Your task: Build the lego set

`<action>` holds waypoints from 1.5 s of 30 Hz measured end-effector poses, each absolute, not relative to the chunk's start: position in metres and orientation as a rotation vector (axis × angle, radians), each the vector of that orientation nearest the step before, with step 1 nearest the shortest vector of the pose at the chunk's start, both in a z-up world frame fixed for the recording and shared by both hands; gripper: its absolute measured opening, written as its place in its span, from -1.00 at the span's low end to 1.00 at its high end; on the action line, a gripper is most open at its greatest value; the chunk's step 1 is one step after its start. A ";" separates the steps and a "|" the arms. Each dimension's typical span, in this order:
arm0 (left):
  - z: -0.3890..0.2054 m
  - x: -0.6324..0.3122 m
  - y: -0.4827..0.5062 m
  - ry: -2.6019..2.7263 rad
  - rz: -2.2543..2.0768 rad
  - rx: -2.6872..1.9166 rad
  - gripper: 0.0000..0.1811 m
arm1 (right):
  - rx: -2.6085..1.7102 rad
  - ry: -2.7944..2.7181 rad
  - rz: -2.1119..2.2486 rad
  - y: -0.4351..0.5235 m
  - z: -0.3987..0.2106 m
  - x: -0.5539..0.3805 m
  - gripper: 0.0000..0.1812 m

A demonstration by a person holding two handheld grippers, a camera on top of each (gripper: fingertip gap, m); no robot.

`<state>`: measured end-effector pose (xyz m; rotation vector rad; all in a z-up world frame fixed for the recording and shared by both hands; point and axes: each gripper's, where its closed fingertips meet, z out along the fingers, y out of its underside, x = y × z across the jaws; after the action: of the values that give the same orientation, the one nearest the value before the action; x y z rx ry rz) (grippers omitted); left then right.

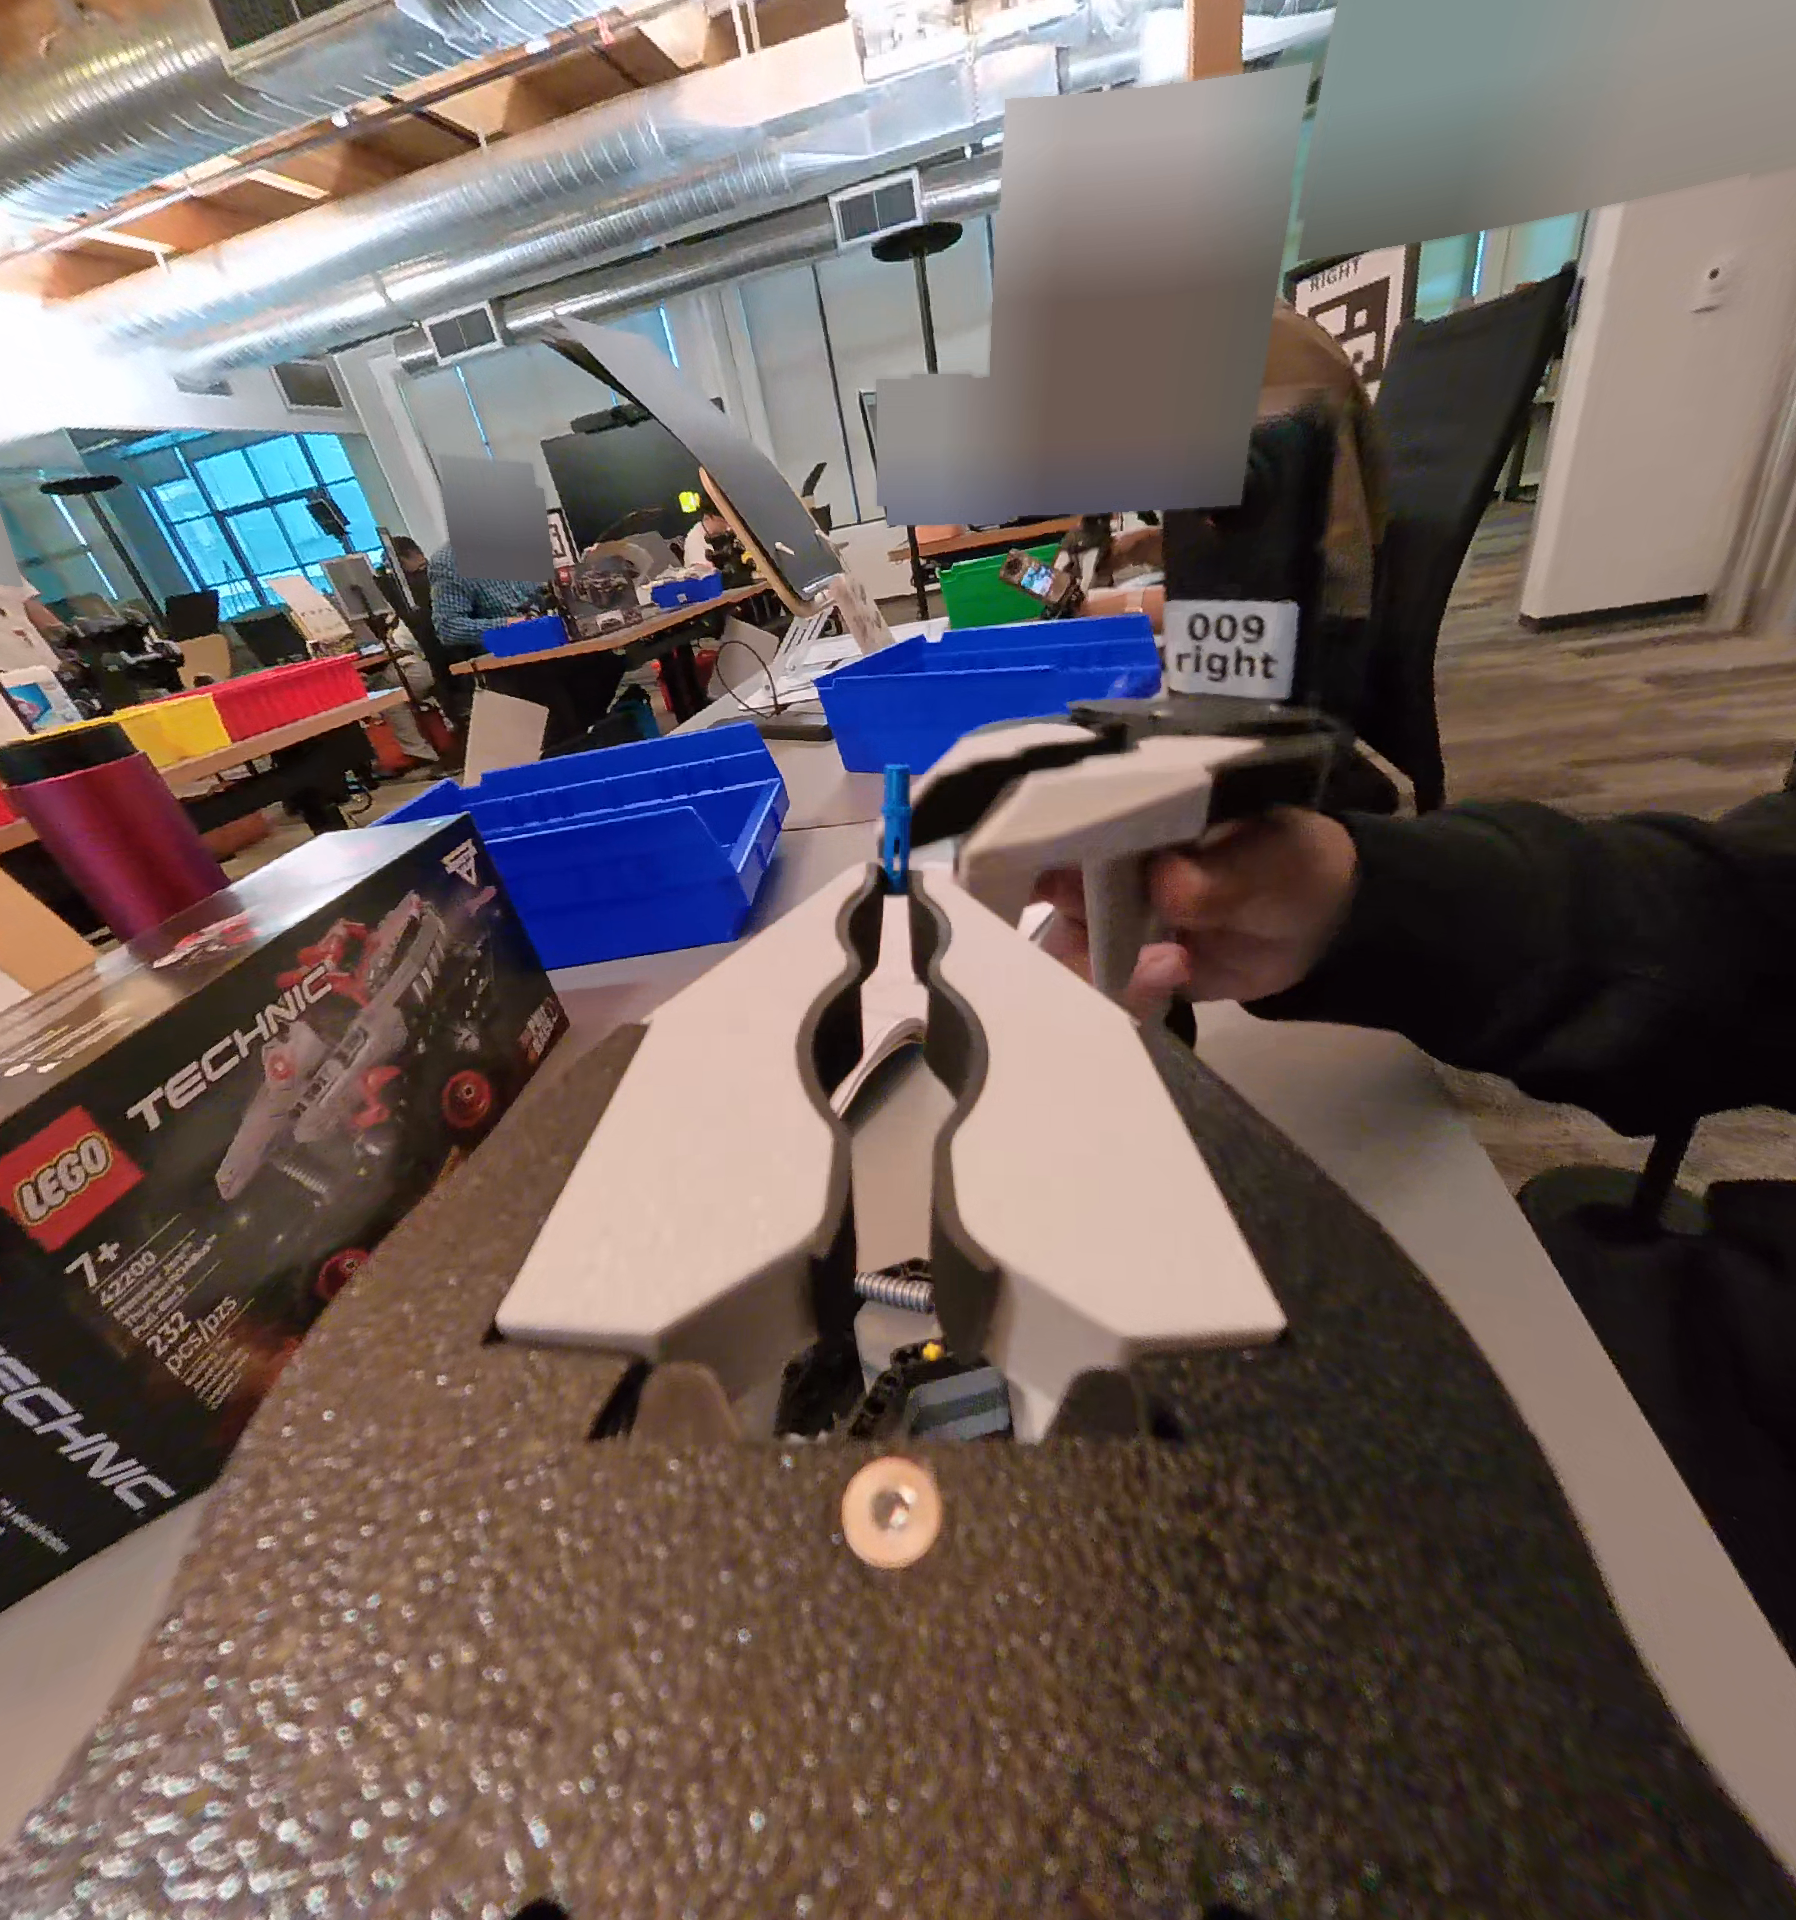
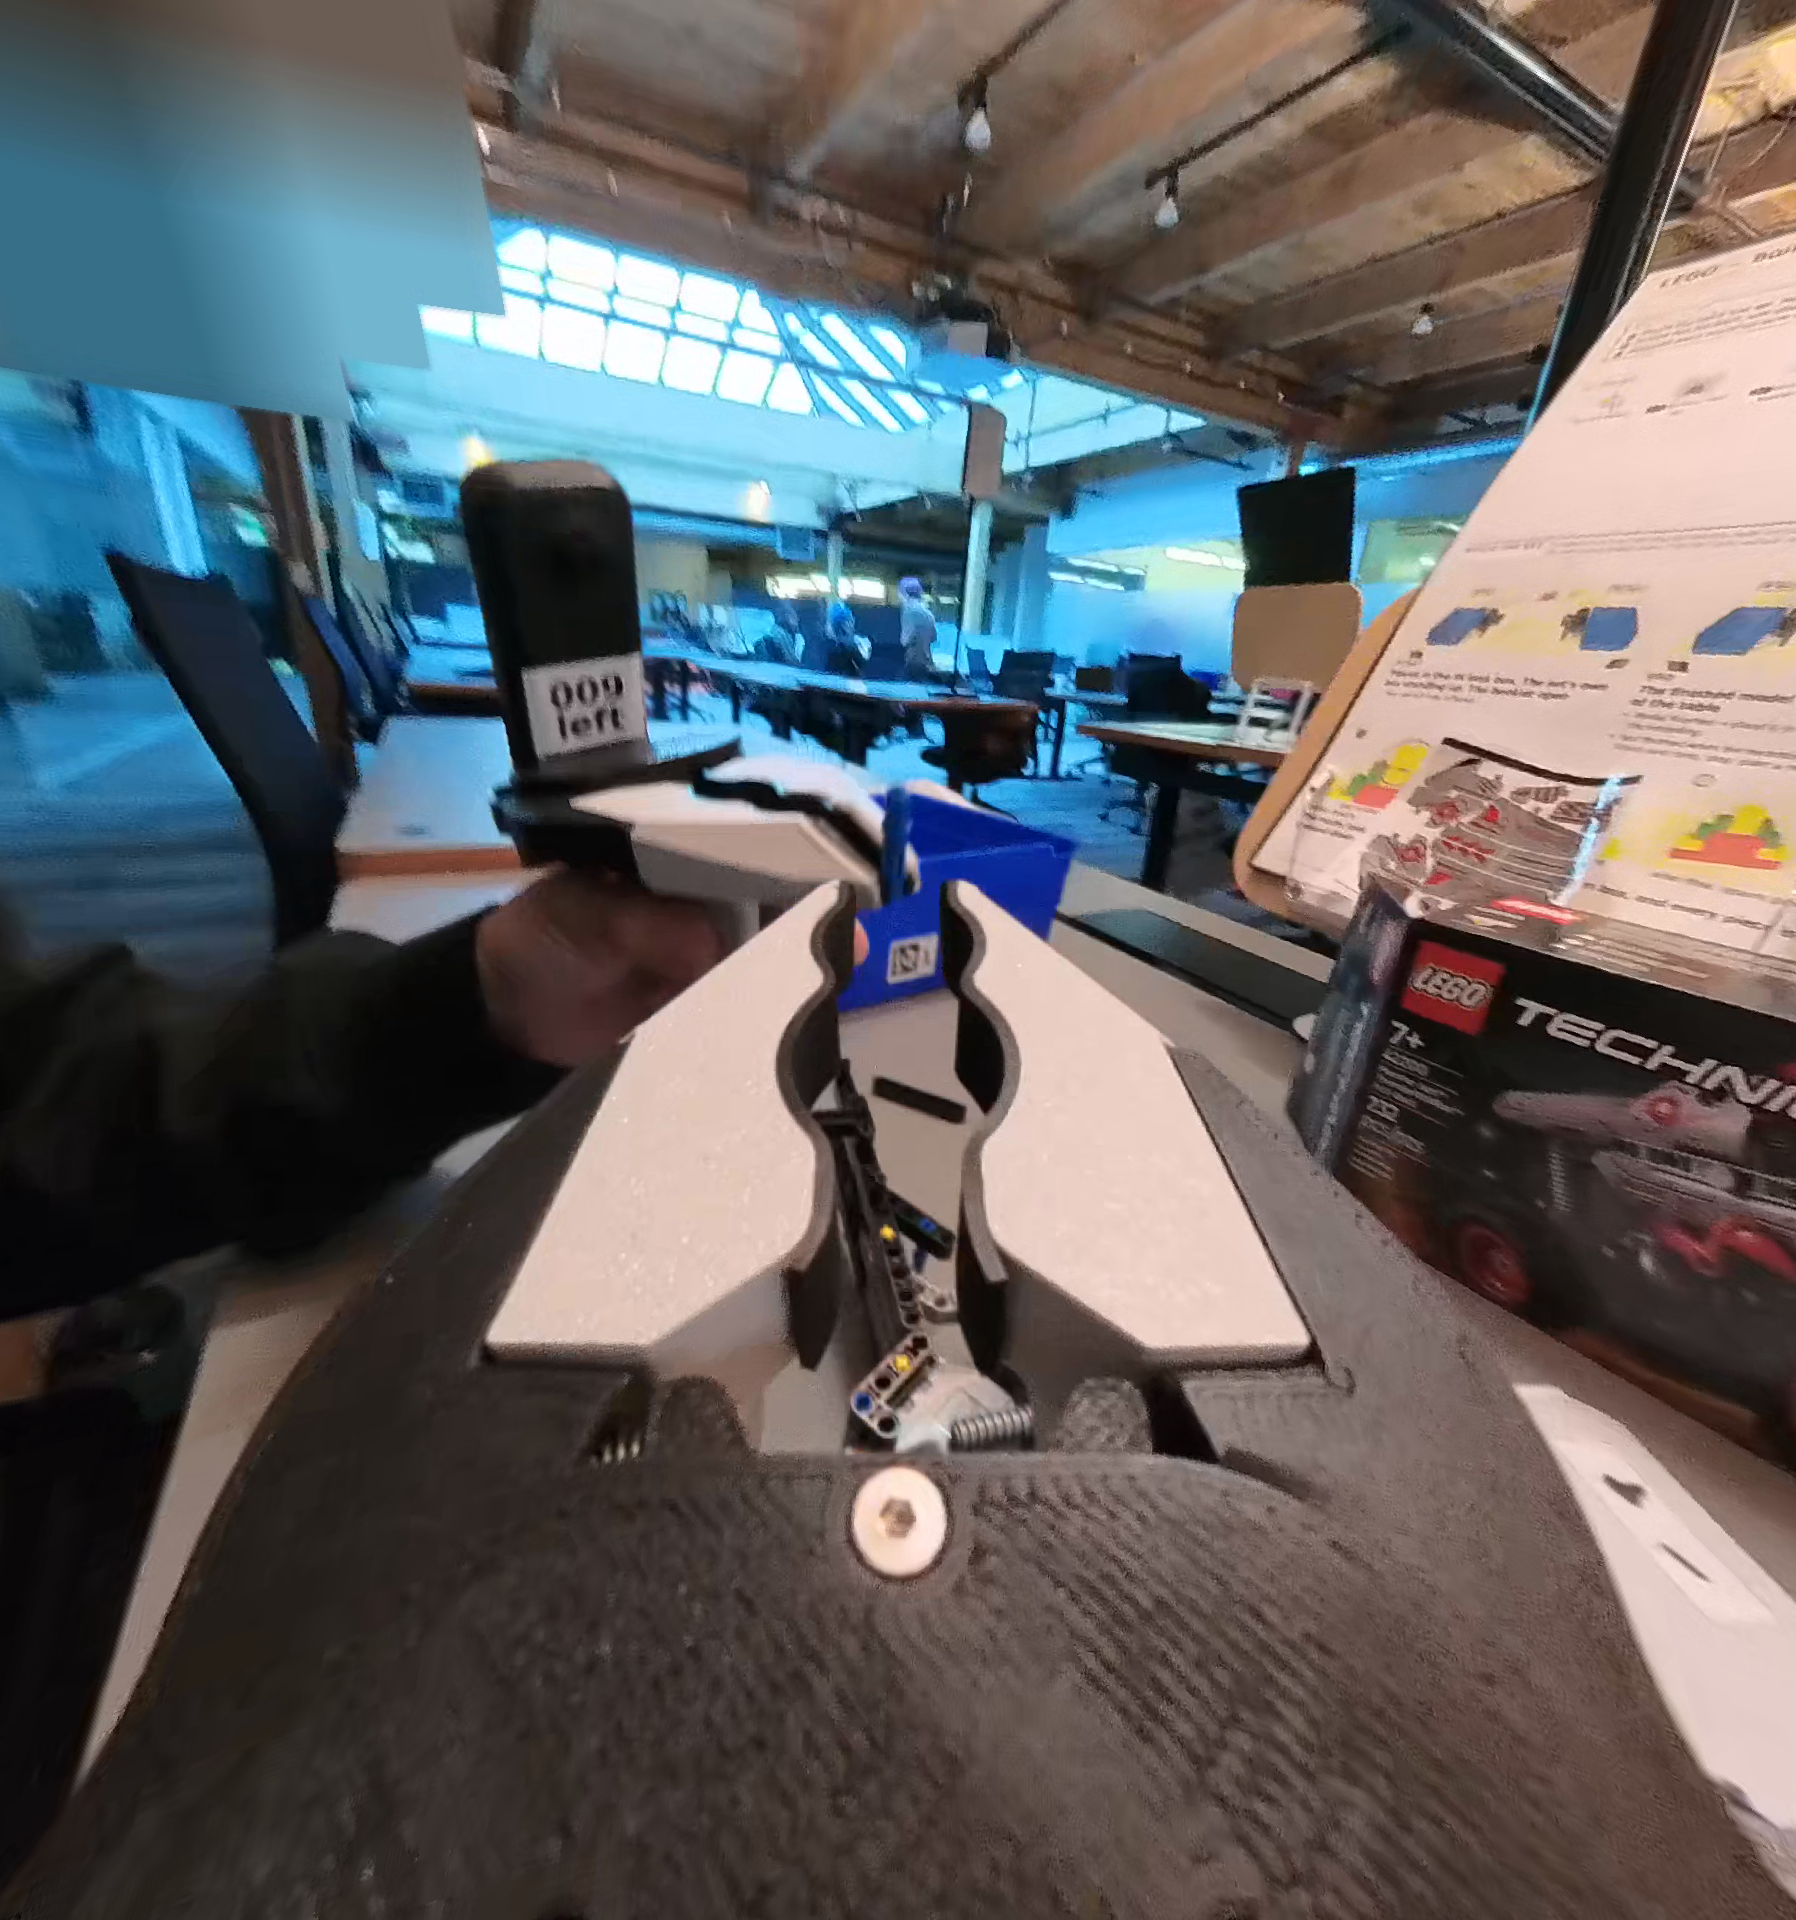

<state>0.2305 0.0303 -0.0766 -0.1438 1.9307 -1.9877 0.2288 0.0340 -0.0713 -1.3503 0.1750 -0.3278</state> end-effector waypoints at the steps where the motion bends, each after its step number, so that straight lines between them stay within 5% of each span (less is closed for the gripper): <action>1: -0.078 0.231 0.030 1.936 -1.979 -0.140 -0.98 | -1.341 0.174 -0.296 0.033 -0.068 0.229 -0.86; 17: -0.091 0.233 0.024 1.973 -1.839 -0.081 -0.98 | -1.408 0.160 -0.340 0.037 -0.078 0.231 -0.97; 26: -0.105 0.243 0.034 2.067 -1.631 -0.094 -0.81 | -1.596 0.110 -0.933 0.035 -0.100 0.255 -0.97; 45: -0.118 0.246 0.035 2.142 -1.610 -0.140 -0.98 | -1.688 0.052 -1.003 0.050 -0.123 0.254 -0.97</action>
<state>0.2456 0.0352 -0.1175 -0.1402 2.1423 -1.6098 0.2542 0.0503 -0.1225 -1.6883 0.0521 -1.0032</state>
